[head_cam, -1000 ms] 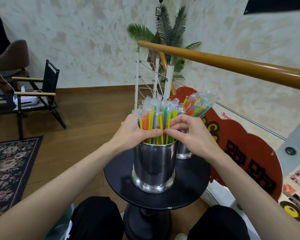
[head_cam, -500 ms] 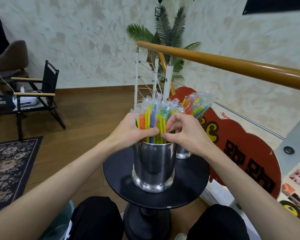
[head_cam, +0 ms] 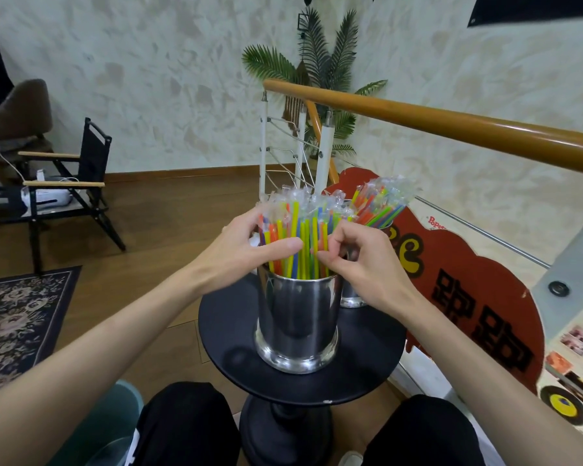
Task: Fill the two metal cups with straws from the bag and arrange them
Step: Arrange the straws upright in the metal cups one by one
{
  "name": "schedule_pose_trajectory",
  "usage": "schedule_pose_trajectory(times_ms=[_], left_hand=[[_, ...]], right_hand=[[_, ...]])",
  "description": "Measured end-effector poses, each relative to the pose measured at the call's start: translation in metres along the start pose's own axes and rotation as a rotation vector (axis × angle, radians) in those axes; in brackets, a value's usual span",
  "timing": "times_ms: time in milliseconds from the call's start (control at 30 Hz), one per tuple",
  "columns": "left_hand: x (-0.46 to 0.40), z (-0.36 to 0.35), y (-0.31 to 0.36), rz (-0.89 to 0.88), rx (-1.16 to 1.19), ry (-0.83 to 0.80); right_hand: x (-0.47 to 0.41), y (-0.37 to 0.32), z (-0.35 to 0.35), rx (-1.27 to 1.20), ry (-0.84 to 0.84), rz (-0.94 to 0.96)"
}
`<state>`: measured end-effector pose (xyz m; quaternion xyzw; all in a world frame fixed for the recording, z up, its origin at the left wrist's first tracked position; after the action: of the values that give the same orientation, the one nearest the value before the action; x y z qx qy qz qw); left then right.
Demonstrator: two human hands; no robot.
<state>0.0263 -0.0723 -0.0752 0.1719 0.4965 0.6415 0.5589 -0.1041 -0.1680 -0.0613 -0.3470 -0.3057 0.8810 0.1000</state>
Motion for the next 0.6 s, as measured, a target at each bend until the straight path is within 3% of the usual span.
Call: schedule_pose_trajectory(times_ms=[333, 600], left_hand=[[0.003, 0.014, 0.003, -0.029, 0.207, 0.110], [0.004, -0.008, 0.006, -0.018, 0.200, 0.015]], right_hand=[[-0.005, -0.007, -0.005, 0.144, -0.094, 0.070], [-0.011, -0.026, -0.015, 0.309, -0.246, 0.107]])
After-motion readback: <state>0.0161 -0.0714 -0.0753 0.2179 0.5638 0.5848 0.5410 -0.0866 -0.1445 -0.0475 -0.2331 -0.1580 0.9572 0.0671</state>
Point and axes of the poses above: each hand's wrist, its own x-axis away from the middle knuckle, its own z-axis out of the back of the hand, y = z × x, the point moved 10 cm from there along -x, towards the middle knuckle, and after that the axes turned 1 degree about x, right-handed, at the moved point
